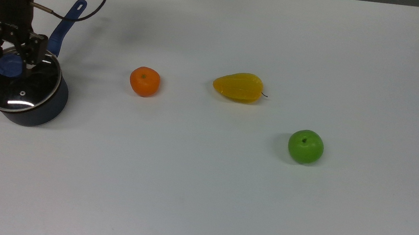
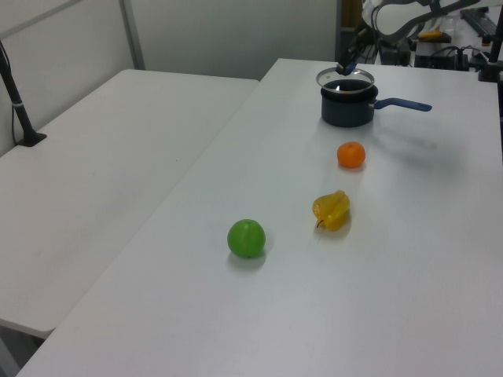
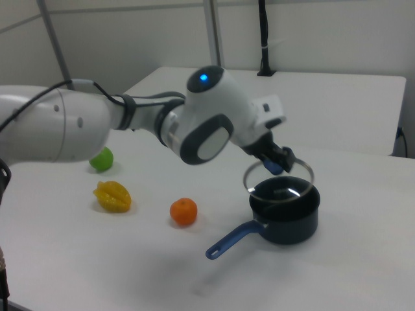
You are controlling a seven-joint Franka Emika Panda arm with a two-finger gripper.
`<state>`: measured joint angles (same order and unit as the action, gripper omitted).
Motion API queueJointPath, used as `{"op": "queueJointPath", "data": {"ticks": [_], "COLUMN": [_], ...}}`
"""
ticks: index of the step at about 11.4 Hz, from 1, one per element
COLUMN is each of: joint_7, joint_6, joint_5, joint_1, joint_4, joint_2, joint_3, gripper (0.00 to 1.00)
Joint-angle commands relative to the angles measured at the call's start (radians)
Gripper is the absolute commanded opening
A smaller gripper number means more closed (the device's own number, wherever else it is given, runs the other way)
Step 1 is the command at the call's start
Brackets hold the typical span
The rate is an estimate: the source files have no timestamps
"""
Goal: Open lid
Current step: 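Lift the glass lid off the pot and carry it beside the orange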
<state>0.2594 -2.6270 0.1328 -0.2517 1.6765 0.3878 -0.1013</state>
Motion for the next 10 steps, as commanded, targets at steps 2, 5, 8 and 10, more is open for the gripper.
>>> {"op": "queueJointPath", "data": {"ticks": [2,5,8,10], "joint_7": [-0.208,-0.499,-0.664,-0.710], "joint_6": [0.025,0.041,0.062,0.056], "joint_5": [-0.106,-0.319,-0.360,-0.360], "joint_1": [0.145,0.285,0.409,0.434], "joint_4": [0.063,0.098,0.107,0.111], "joint_2": [-0.092,-0.090,-0.055,-0.017], "joint_3": [-0.009,-0.005,0.008,0.054], "gripper": [0.46,0.46,0.46,0.46]}}
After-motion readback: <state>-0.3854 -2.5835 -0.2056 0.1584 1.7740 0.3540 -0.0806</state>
